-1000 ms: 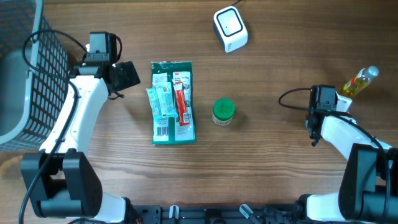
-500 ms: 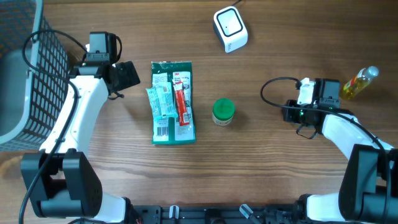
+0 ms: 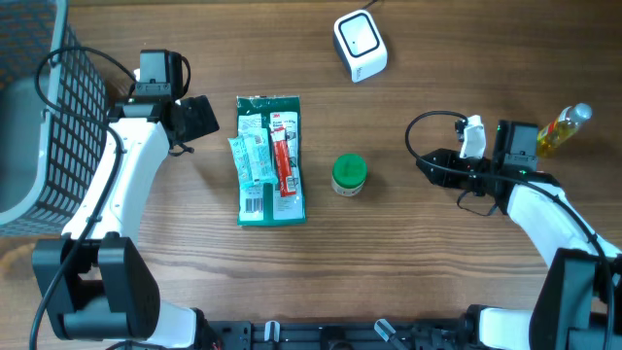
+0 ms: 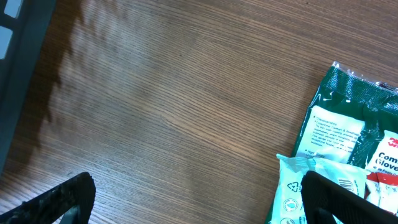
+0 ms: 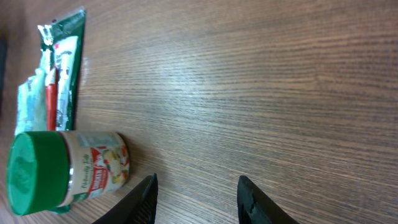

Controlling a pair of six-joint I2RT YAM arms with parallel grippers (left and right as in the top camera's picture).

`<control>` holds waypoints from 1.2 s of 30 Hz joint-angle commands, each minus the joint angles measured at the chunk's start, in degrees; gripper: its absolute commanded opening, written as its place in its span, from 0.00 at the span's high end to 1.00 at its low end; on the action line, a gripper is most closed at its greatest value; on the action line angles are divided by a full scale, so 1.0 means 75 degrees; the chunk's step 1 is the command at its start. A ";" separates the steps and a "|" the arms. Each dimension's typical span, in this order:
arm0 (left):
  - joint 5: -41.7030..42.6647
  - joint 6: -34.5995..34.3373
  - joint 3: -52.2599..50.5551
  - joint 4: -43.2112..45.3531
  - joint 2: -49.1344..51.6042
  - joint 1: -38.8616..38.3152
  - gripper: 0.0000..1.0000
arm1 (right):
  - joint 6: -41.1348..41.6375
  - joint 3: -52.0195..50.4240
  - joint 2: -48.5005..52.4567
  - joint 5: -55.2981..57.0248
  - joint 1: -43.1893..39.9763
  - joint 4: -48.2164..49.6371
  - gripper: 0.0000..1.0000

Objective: Scan the item barcode
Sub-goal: 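Lower the Kleenex pack onto the table at right and release it, then move the right gripper over the green-lidded jar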

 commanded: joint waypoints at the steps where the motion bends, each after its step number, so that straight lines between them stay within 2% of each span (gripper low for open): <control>1: -0.0067 -0.0012 -0.0035 0.0000 0.0061 0.0020 0.00 | 0.0251 -0.0020 -0.0181 -0.0583 0.0012 0.0015 0.58; 3: -0.0067 -0.0012 -0.0035 0.0000 0.0061 0.0020 0.00 | 0.0251 -0.0020 -0.0213 -0.1148 0.0012 0.0189 0.59; 6: -0.0067 -0.0012 -0.0035 0.0000 0.0061 0.0020 0.00 | 0.0475 -0.0015 -0.0388 -0.1478 0.0012 0.0341 0.68; 10: -0.0067 -0.0012 -0.0035 0.0000 0.0061 0.0020 0.00 | 0.0664 0.0644 -0.0848 -0.1411 0.0172 -0.0239 0.71; 11: -0.0067 -0.0012 -0.0035 0.0000 0.0061 0.0020 0.00 | 0.0685 0.1032 -0.0970 -0.1195 0.0312 -0.0691 0.70; 15: -0.0067 -0.0012 -0.0035 0.0000 0.0061 0.0020 0.00 | 0.0627 0.2675 -0.1116 0.0326 0.1338 -0.2340 0.56; 17: -0.0067 -0.0012 -0.0035 0.0000 0.0061 0.0020 0.00 | 0.0659 0.3398 -0.1113 0.1632 0.2299 -0.2841 0.52; 21: -0.0067 -0.0012 -0.0035 0.0000 0.0061 0.0020 0.00 | 0.0915 0.3751 -0.1084 0.4240 0.4144 -0.3028 0.50; 24: -0.0067 -0.0012 -0.0035 0.0000 0.0061 0.0020 0.00 | 0.1177 0.3751 -0.0793 0.5645 0.5158 -0.2996 0.48; 28: -0.0067 -0.0012 -0.0035 0.0000 0.0061 0.0020 0.00 | 0.1256 0.3751 -0.0294 0.5855 0.5776 -0.2690 0.44; 36: -0.0067 -0.0012 -0.0035 0.0000 0.0061 0.0020 0.00 | 0.1460 0.3751 0.0857 0.5968 0.5846 -0.2570 0.36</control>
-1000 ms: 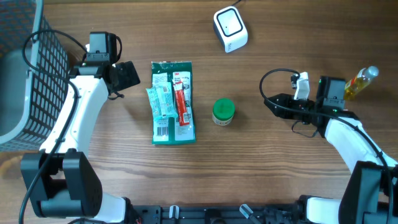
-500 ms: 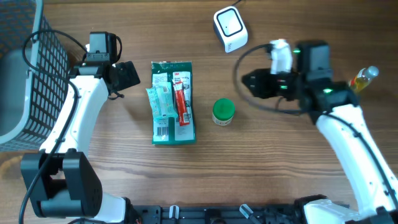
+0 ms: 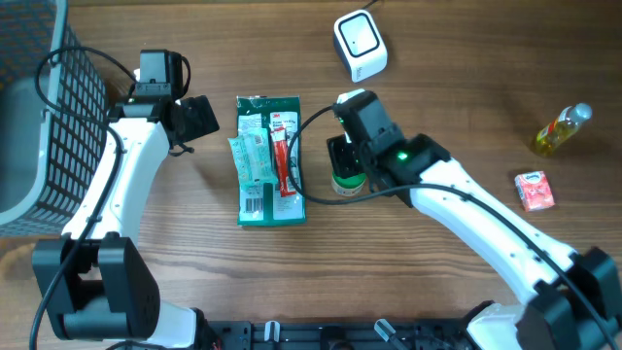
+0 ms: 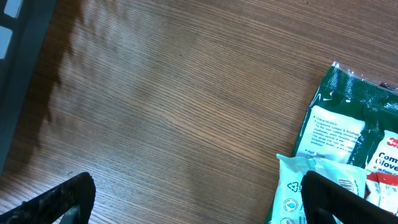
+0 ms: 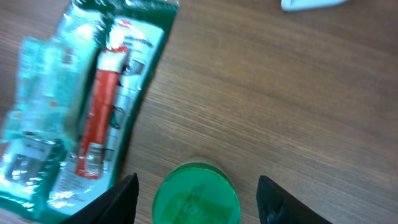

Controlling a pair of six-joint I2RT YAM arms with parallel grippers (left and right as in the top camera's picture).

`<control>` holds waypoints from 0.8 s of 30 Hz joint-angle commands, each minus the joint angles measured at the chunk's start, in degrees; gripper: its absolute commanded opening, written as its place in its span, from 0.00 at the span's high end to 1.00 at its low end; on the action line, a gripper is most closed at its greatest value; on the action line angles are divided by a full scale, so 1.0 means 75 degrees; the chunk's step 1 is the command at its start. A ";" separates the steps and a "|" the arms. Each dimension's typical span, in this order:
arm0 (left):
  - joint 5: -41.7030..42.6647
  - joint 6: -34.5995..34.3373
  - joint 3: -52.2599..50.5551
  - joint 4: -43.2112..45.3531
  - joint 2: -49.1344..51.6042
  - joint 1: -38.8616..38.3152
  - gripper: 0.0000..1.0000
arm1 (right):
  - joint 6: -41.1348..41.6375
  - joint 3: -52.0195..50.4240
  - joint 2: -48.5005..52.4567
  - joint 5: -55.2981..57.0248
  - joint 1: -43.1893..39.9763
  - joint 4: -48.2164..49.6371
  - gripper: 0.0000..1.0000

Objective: Scan the item barcode
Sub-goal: 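Move the right gripper over the green-lidded jar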

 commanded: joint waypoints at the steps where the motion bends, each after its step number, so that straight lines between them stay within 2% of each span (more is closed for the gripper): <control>1: -0.0067 -0.0012 -0.0035 0.0003 0.0061 0.0020 0.00 | 0.0154 0.0099 0.0402 0.0306 0.0015 0.0137 0.33; 4: -0.0067 -0.0012 -0.0035 0.0003 0.0061 0.0020 0.00 | 0.0239 0.0102 0.0414 0.0306 0.0015 0.0181 0.25; 5: -0.0067 -0.0012 -0.0035 0.0003 0.0061 0.0020 0.00 | 0.0239 0.0102 0.0414 0.0306 0.0015 0.0181 0.18; 6: -0.0067 -0.0012 -0.0035 0.0003 0.0061 0.0020 0.00 | 0.0239 0.0099 0.0417 0.0306 0.0015 0.0172 0.00; 12: -0.0067 -0.0012 -0.0035 0.0003 0.0061 0.0020 0.00 | 0.0146 0.0073 0.0417 -0.0335 0.0015 0.0064 0.00; 13: -0.0067 -0.0012 -0.0035 0.0003 0.0061 0.0020 0.00 | 0.0309 0.0050 0.0417 -0.0332 0.0015 0.0061 0.05; 17: -0.0067 -0.0012 -0.0035 0.0003 0.0061 0.0020 0.00 | 0.1559 -0.0006 0.0510 -0.0321 0.0015 -0.0143 0.13; 20: -0.0067 -0.0012 -0.0035 0.0003 0.0061 0.0020 0.00 | 0.2375 -0.0006 0.0694 -0.0096 0.0015 -0.0323 0.14; 24: -0.0067 -0.0012 -0.0035 0.0003 0.0061 0.0020 0.00 | 0.2771 -0.0006 0.1093 -0.0154 0.0015 -0.0364 0.14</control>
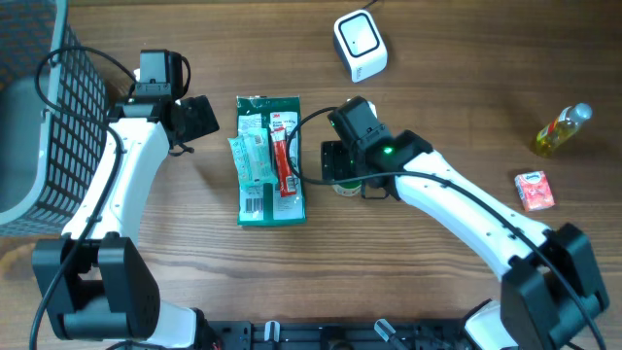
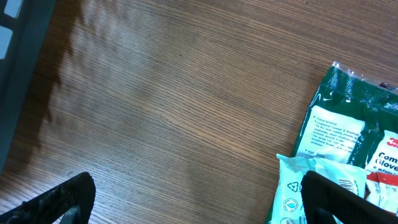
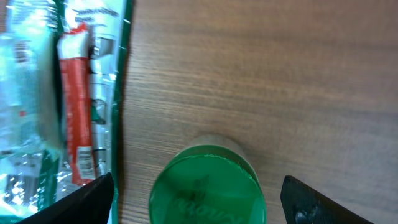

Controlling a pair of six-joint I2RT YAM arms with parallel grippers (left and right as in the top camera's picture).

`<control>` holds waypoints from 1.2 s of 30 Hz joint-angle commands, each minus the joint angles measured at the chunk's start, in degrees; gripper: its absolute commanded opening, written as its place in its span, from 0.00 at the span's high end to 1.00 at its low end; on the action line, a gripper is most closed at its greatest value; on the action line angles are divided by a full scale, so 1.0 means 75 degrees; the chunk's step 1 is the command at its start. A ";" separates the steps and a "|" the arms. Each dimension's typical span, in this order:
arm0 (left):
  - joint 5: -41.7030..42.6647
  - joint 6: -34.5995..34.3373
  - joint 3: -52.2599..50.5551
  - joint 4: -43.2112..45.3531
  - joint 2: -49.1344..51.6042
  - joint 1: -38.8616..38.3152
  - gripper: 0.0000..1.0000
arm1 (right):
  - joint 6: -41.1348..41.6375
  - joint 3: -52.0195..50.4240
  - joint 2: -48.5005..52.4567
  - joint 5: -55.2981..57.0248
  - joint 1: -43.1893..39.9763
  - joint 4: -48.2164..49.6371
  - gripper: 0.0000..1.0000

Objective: Scan the item barcode
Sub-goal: 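Move the right gripper over the green-lidded jar, then lower the right gripper around the green-lidded jar and close it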

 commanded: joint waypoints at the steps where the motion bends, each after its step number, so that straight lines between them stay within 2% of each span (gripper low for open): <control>1: -0.0067 -0.0012 -0.0035 0.0000 0.0061 0.0020 0.00 | 0.0653 0.0000 0.0463 0.0017 0.0015 -0.0026 0.14; 6: -0.0067 -0.0012 -0.0035 0.0000 0.0061 0.0020 0.00 | 0.0676 0.0000 0.0705 -0.0568 0.0015 -0.0070 0.18; 13: -0.0067 -0.0012 -0.0035 0.0000 0.0061 0.0020 0.00 | 0.1816 0.0000 0.0708 -0.0557 0.0015 -0.0577 0.22; 18: -0.0067 -0.0012 -0.0035 0.0000 0.0061 0.0020 0.00 | 0.2197 0.0023 0.0705 -0.0580 0.0015 -0.0711 0.31; 23: -0.0067 -0.0009 -0.0035 -0.0006 0.0061 0.0026 0.00 | 0.1300 0.0560 0.0697 -0.0408 -0.0006 -0.1335 0.44; 25: -0.0067 -0.0012 -0.0035 -0.0003 0.0061 0.0017 0.00 | 0.0615 0.0796 0.0697 -0.0172 -0.0006 -0.1606 0.43; 30: -0.0067 -0.0012 -0.0035 0.0000 0.0061 0.0026 0.00 | -0.2270 0.0836 0.0699 0.0006 -0.0006 -0.1556 0.43; 36: -0.0067 -0.0012 -0.0035 0.0000 0.0061 0.0020 0.00 | -0.3316 0.0836 0.0699 0.0519 -0.0006 -0.1020 0.43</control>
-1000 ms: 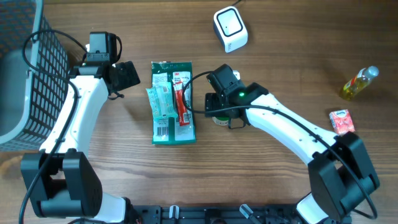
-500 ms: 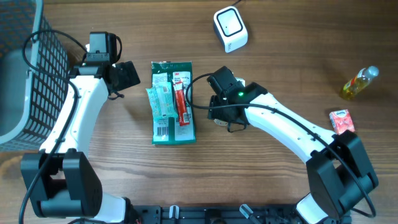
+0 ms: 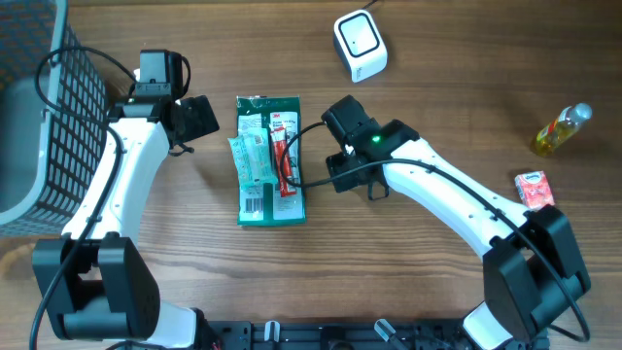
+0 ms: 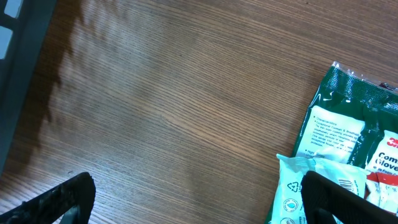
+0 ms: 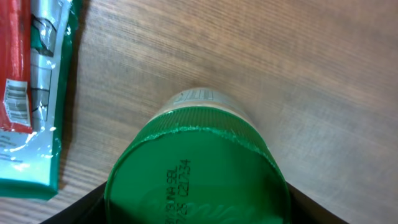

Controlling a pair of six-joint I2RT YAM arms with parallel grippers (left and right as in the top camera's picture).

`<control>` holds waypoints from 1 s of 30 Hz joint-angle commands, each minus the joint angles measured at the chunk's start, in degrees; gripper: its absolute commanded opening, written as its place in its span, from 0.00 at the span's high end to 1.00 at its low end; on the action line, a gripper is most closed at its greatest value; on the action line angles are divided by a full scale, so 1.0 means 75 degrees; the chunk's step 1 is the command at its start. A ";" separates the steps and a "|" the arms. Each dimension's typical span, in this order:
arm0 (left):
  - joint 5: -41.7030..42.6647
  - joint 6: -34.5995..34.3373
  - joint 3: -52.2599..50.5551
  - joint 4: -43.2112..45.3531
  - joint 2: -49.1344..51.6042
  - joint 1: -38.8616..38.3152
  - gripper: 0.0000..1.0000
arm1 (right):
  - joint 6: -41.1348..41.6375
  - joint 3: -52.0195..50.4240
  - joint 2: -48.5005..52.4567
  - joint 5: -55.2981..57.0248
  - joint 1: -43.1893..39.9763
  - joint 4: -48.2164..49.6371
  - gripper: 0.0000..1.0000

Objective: Scan the item barcode
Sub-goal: 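Lower the right gripper around the green-lidded jar and close it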

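A jar with a green lid stands upright on the table, filling the right wrist view. My right gripper is open, one finger on each side of the lid, close against it. From overhead the right gripper covers the jar. The white barcode scanner sits at the back of the table. My left gripper hovers open beside a green packet, its fingertips holding nothing.
The green packet with a red tube lies just left of the jar. A dark wire basket stands at the far left. A small oil bottle and a pink carton lie at the right.
My right gripper has come lower over the jar; the lid now fills the gap between its fingers. The left arm has not moved.
My right gripper was at the right side of the table with the jar lying off ahead and the pink carton in it. Then it hung over the jar, the carton left on the table. Now its open fingers flank the lid.
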 commanded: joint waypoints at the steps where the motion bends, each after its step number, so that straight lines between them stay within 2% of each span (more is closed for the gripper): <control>1: -0.0064 -0.0012 -0.0035 0.0003 0.0061 0.0020 0.00 | -0.1145 0.0219 0.0079 0.0385 -0.0006 0.0350 0.43; 2: -0.0067 -0.0012 -0.0035 0.0003 0.0061 0.0017 0.00 | -0.1137 0.0219 0.0079 0.0382 -0.0006 0.0382 0.38; 3: -0.0067 -0.0012 -0.0035 0.0003 0.0061 0.0020 0.00 | -0.1116 0.0219 0.0079 0.0382 -0.0006 0.0370 0.23; 4: -0.0067 -0.0012 -0.0035 0.0003 0.0061 0.0020 0.00 | -0.1119 0.0219 0.0079 0.0379 -0.0006 0.0356 0.00; 9: -0.0067 -0.0012 -0.0035 0.0003 0.0061 0.0020 0.00 | -0.0513 0.0213 0.0079 0.0431 -0.0006 0.0530 0.00; 14: -0.0067 -0.0012 -0.0035 0.0003 0.0061 0.0020 0.00 | 0.2314 0.0213 0.0079 0.1588 -0.0006 0.0720 0.00; 21: -0.0067 -0.0012 -0.0035 0.0003 0.0061 0.0020 0.00 | 0.2046 0.0184 0.0087 0.0906 -0.0015 0.1183 0.00; 25: -0.0067 -0.0012 -0.0035 0.0003 0.0061 0.0020 0.00 | 0.2017 -0.0023 0.0090 0.0994 -0.0020 0.1154 0.00; 30: -0.0067 -0.0012 -0.0035 0.0003 0.0061 0.0020 0.00 | 0.1253 -0.0055 0.0283 0.1000 -0.0020 0.1411 0.01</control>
